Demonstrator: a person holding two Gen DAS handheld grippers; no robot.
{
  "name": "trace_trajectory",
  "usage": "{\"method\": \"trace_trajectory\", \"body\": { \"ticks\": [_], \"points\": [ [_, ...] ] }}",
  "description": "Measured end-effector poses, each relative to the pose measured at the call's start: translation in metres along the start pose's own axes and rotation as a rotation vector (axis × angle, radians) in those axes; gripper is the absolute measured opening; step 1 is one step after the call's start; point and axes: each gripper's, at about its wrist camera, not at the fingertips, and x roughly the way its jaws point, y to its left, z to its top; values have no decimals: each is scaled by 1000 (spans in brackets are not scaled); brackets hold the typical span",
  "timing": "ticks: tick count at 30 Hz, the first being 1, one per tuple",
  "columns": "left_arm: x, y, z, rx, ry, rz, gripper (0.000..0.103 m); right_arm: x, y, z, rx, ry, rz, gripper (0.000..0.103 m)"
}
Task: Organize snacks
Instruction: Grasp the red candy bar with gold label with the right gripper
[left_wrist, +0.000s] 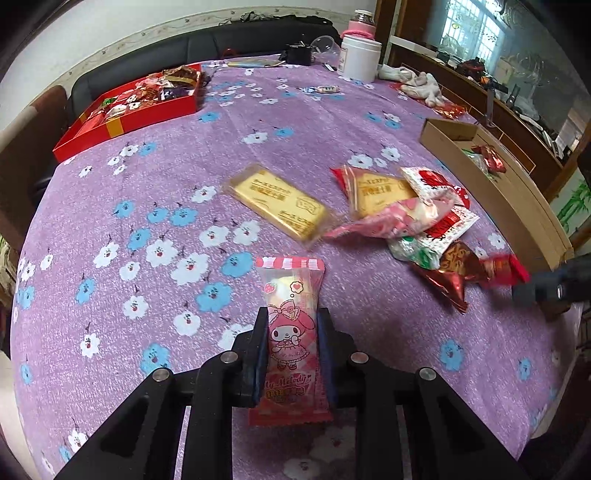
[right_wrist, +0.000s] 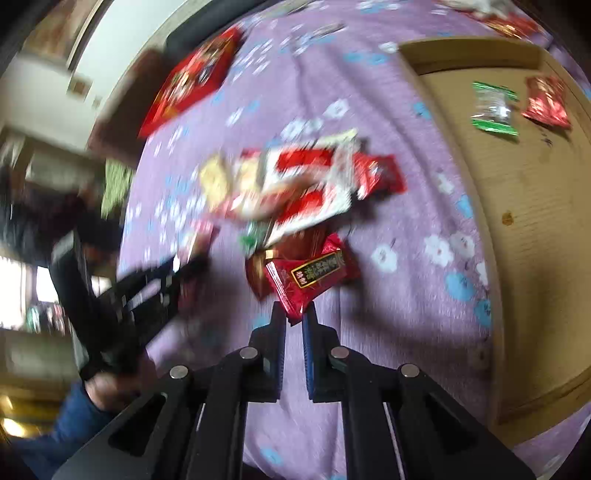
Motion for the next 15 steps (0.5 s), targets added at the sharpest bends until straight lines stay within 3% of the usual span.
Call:
{"method": "trace_trajectory", "body": {
  "ticks": [4, 7, 11, 15],
  "points": [
    [0, 0, 0, -5, 2, -1, 24, 4, 12, -16, -146, 95, -67, 14],
    [0, 1, -1, -10, 4, -2, 24, -10, 13, -21, -191, 76, -57, 43],
    [0, 2, 0, -12, 5, 0, 24, -26, 6, -14, -145, 33, -45, 45],
    [2, 1, 3, -5, 5, 5, 24, -9, -11, -5, -7, 56, -46, 45]
  ]
}}
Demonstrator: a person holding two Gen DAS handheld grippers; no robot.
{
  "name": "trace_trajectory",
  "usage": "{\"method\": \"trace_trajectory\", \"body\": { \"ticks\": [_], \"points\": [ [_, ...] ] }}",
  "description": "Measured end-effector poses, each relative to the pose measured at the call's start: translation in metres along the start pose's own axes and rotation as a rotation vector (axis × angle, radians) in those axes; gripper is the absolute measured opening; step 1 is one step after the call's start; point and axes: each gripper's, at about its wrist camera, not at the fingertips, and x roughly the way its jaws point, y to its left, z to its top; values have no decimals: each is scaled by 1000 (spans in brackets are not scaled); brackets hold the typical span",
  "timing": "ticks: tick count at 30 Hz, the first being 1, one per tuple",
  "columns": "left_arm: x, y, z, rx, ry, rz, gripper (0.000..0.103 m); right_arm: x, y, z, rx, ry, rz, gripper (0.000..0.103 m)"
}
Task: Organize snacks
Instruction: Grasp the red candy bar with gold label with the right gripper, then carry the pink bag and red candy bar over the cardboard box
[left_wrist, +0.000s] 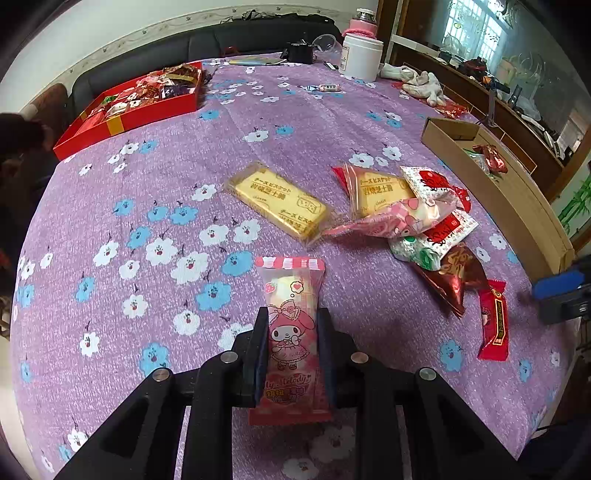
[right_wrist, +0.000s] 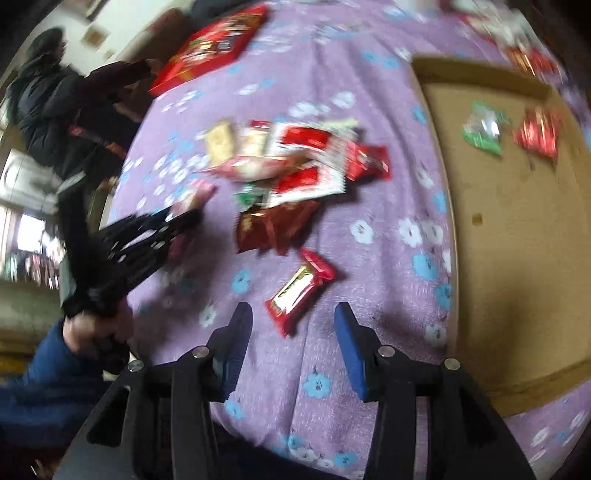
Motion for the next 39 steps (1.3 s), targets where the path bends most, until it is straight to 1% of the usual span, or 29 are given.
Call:
{"method": "trace_trajectory", "body": {
  "ticks": [1, 3, 7, 9, 10, 11, 13, 19, 21, 24, 32, 35, 37, 39],
  "points": [
    [1, 0, 1, 1, 0, 1, 24, 5, -1, 2, 21, 7, 4, 45],
    [3, 1, 4, 5, -4, 6, 24, 17, 1, 4, 38, 20, -15, 45],
    [5, -1, 7, 17, -8, 18, 24, 38, 24, 10, -16, 22, -89, 45],
    [5, -2, 6, 18, -12, 22, 24, 45, 36, 10, -79, 18, -175, 34],
    [4, -2, 5, 11, -14, 18, 24, 48, 38, 10, -87, 25, -186, 24],
    [4, -2, 4, 5, -14, 14, 24, 51, 38, 9, -87, 32, -182, 21],
    [1, -1, 1, -9, -14, 1, 24, 49, 39, 8, -97, 23, -195, 19],
    [-7, 2, -1, -43, -27, -23, 24, 34, 23, 4, -67, -12, -155, 19],
    [-10, 0, 0, -44, -32, -21, 24, 28, 17, 2, -54, -26, -127, 19],
    [-13, -2, 2, -44, -46, -21, 24, 16, 11, 1, -53, -50, -111, 19],
    [-19, -6, 6, -59, -77, -35, 24, -5, 14, 4, -74, -103, -94, 19],
    [-22, -5, 6, -72, -83, -41, 24, -7, 14, 5, -74, -108, -91, 19],
    [-25, -4, 6, -76, -91, -42, 24, -15, 8, 1, -76, -109, -89, 19],
    [-28, -4, 6, -80, -97, -45, 24, -15, 11, 1, -80, -115, -86, 19]
  ]
}}
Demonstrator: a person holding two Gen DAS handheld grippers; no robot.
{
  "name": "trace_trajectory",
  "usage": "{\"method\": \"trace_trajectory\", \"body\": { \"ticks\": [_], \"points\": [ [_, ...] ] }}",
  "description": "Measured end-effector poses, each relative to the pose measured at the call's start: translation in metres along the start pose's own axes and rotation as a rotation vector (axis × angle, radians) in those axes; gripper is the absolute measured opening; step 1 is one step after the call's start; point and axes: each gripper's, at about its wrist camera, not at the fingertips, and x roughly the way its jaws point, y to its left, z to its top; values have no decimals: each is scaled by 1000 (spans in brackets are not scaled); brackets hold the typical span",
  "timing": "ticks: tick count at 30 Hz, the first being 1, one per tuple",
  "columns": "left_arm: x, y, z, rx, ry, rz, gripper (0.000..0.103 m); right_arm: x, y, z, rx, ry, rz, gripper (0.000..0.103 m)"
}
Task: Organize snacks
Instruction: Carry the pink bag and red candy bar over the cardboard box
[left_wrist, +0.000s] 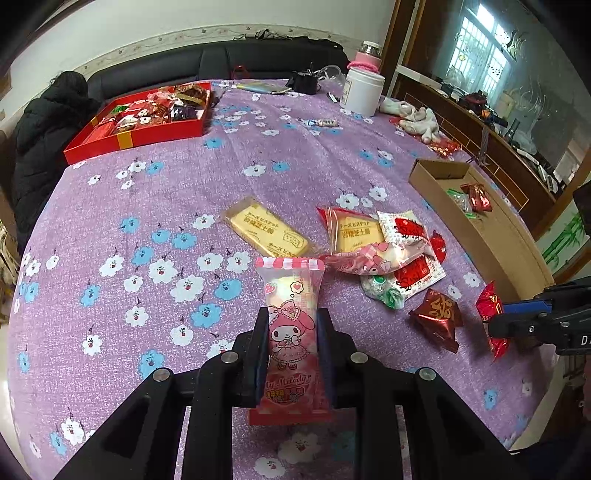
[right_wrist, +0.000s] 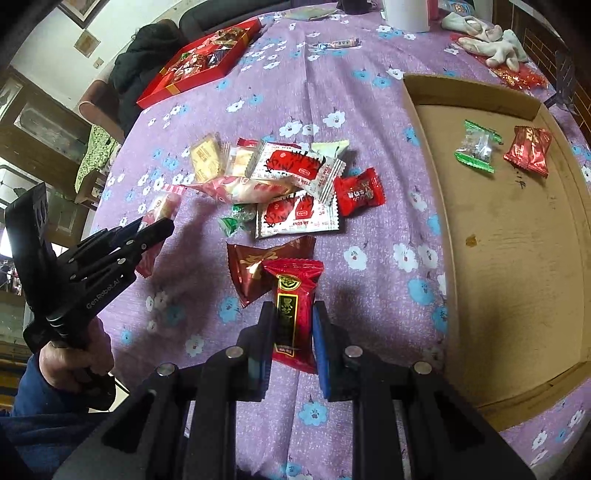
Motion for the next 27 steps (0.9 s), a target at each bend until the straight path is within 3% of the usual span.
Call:
{"method": "trace_trajectory", "body": {
  "ticks": [27],
  "points": [
    [-14, -16, 11, 15, -31, -26, 24, -15, -12, 3, 39, -45, 45, 19]
  ]
}}
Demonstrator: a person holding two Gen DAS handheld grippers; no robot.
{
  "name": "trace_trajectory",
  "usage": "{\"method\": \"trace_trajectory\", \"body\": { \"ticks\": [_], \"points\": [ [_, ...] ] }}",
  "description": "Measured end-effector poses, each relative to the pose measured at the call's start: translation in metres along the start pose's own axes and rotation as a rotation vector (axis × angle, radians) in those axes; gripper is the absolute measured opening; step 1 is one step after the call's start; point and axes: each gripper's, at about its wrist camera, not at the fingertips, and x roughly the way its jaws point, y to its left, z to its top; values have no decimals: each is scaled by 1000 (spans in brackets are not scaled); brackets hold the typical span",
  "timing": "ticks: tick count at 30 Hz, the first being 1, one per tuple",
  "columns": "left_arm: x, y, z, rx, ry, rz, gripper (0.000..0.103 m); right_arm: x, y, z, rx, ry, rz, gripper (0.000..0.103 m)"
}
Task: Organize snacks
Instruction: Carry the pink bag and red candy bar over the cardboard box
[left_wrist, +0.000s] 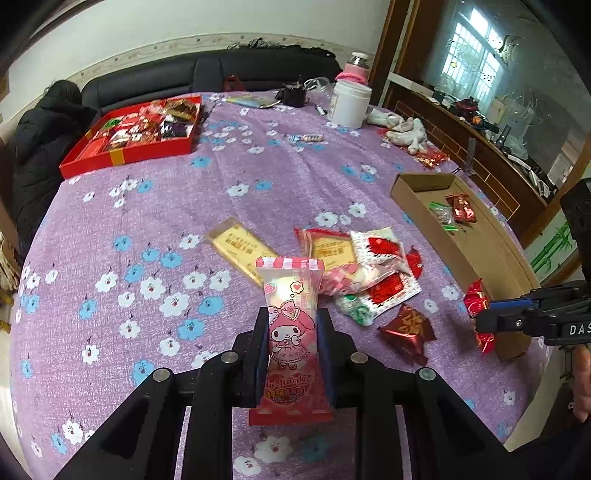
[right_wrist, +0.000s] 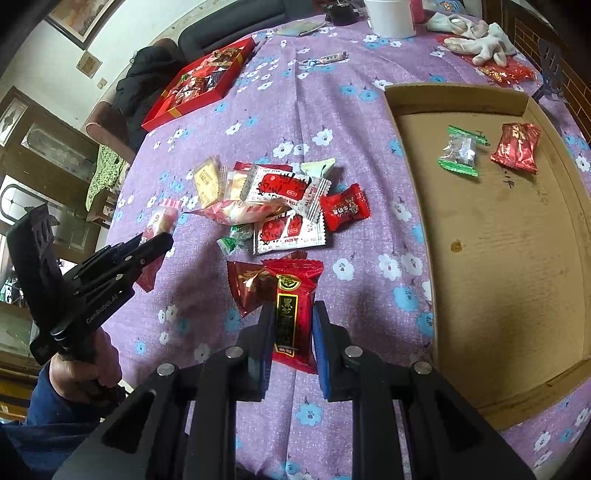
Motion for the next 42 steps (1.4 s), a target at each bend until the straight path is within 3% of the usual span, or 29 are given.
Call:
{"method": "trace_trajectory", "body": {
  "ticks": [23, 42],
  "points": [
    [3, -18, 18, 43, -21, -61, 24, -12, 1, 4, 10, -33, -30, 19],
    [11, -119, 50, 202, -4, -140, 24, -51, -83, 0, 160, -127, -7, 19]
  ]
}}
